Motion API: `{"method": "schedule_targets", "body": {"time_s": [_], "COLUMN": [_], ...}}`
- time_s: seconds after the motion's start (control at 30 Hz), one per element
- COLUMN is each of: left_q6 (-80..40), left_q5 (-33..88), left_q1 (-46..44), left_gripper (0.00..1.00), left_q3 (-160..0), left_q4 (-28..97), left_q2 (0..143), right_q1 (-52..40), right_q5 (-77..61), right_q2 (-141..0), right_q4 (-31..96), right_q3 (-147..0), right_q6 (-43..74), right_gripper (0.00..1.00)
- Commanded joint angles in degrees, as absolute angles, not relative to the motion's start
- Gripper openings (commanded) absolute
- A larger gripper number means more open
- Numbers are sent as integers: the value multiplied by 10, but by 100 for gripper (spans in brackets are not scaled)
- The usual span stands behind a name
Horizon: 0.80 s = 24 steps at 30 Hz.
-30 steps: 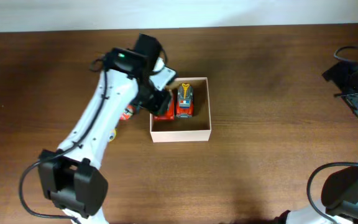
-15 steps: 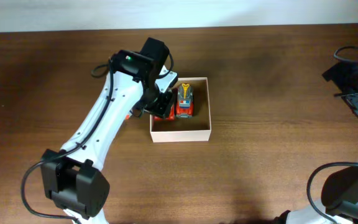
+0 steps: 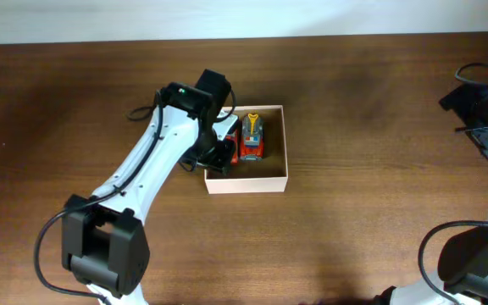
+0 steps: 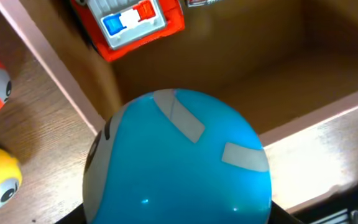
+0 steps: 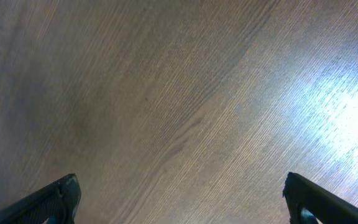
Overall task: Pack container
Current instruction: 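Carry the blue ball into the box and release it front-left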
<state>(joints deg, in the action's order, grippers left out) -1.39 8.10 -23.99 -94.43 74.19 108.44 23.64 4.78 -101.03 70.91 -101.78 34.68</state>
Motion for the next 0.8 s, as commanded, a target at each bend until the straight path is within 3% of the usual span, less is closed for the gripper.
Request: {"method": "schedule_targets", "body": {"time_s": [0.0,0.23,0.47,0.77], "left_q6": [-22,-22,-22,-22], "left_q5": [77,77,77,75], "left_q1": [-240,-240,-240,-237], "left_gripper": [52,53,70,70], "left_q3": [-923,-916,-916,-917], "left_q4": [734,726,724,705], "left_q2": [1088,1088,1088,1088], "right_q1": [236,237,236,237], "right_q5": [47,47,47,47], "right_q2": [-1010,-1010,-1010,-1010], "right_q4": [710,710,710,710], "right_q3": [-1015,-1015,-1015,-1015], "right_q6": [352,352,352,352], "right_gripper": [99,99,99,99]}}
